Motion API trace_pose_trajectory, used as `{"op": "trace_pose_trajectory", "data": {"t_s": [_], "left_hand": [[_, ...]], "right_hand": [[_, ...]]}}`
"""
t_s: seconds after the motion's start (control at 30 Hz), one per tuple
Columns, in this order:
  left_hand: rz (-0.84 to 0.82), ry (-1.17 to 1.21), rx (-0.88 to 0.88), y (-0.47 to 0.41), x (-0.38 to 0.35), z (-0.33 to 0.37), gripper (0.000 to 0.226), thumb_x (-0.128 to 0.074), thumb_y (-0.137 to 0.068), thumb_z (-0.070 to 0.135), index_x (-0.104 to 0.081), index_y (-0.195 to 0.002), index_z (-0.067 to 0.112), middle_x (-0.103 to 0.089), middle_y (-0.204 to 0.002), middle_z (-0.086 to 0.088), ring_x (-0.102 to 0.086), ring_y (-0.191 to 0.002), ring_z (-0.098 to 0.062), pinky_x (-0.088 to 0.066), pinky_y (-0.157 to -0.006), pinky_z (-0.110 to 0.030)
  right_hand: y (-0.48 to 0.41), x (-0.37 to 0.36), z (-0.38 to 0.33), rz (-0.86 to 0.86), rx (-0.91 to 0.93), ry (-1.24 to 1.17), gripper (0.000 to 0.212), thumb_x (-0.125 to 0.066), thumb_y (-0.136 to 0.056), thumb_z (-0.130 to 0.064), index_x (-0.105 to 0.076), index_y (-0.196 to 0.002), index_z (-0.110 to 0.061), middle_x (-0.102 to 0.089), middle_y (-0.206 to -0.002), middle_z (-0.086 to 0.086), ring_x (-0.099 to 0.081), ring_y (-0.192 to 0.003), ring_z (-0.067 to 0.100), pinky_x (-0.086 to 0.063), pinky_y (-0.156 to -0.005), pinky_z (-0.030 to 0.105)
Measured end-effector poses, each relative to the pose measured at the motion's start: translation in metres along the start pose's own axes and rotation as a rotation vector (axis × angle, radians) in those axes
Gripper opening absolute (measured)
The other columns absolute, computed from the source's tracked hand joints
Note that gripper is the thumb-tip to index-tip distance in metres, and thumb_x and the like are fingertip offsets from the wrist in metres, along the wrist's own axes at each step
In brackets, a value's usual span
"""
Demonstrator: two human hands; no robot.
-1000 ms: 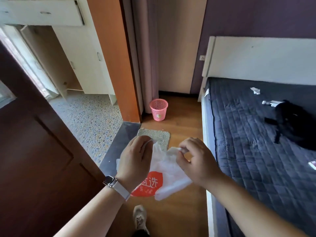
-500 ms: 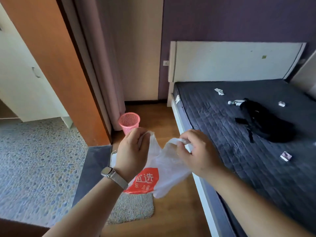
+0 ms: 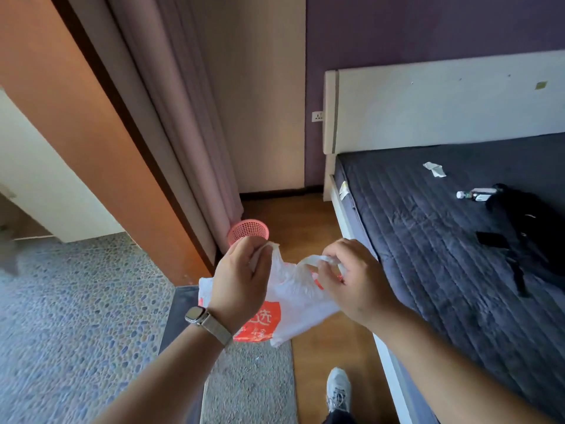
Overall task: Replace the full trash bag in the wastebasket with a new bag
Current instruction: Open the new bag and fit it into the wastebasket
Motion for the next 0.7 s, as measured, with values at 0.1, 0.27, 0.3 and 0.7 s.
{"op": "trace_pose_trajectory", "data": {"t_s": [0.1, 0.27, 0.3, 0.7], "left_hand": [[-0.012, -0.049, 0.025, -0.049, -0.037, 0.002, 0.005, -0.060, -0.092, 0.013, -0.062, -0.088, 0.012, -0.063, -0.079, 0.001, -0.051, -0.072, -0.008, -0.038, -0.060, -0.011], [0.001, -0.080, -0.017, -0.126, -0.100, 0.023, 0.006, -0.061, -0.091, 0.013, -0.063, -0.087, 0.017, -0.057, -0.080, 0.013, -0.049, -0.073, -0.001, -0.035, -0.068, -0.003], [0.003, -0.077, -0.026, -0.137, -0.112, 0.027, 0.005, -0.060, -0.091, 0.013, -0.063, -0.088, 0.017, -0.055, -0.080, 0.015, -0.048, -0.075, -0.001, -0.035, -0.069, -0.003], [-0.068, -0.071, -0.025, -0.256, -0.206, -0.015, 0.009, -0.057, -0.090, 0.022, -0.063, -0.088, 0.015, -0.057, -0.080, 0.010, -0.049, -0.075, -0.002, -0.034, -0.068, -0.004]], "right_hand": [[-0.047, 0.004, 0.044, -0.017, -0.008, -0.037, 0.019, -0.050, -0.085, -0.032, -0.057, -0.078, -0.015, -0.049, -0.076, -0.012, -0.048, -0.072, 0.010, -0.037, -0.064, 0.013], [-0.113, 0.019, 0.115, -0.033, 0.025, -0.083, 0.016, -0.051, -0.083, -0.024, -0.056, -0.075, -0.011, -0.051, -0.072, -0.005, -0.048, -0.072, 0.013, -0.039, -0.065, 0.019], [-0.124, 0.021, 0.129, -0.034, 0.024, -0.085, 0.015, -0.052, -0.083, -0.023, -0.056, -0.074, -0.011, -0.050, -0.071, -0.004, -0.048, -0.072, 0.013, -0.039, -0.064, 0.021], [-0.225, 0.002, 0.239, -0.055, -0.044, -0.004, 0.012, -0.058, -0.080, -0.023, -0.060, -0.079, -0.012, -0.058, -0.075, -0.004, -0.049, -0.073, 0.007, -0.038, -0.067, 0.012]]}}
Point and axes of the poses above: each hand's wrist, its own y-axis away from the middle knuckle, its own x-axis out of the back of the hand, z = x × y, the point moved 9 cm from there along -y, towards the middle knuckle
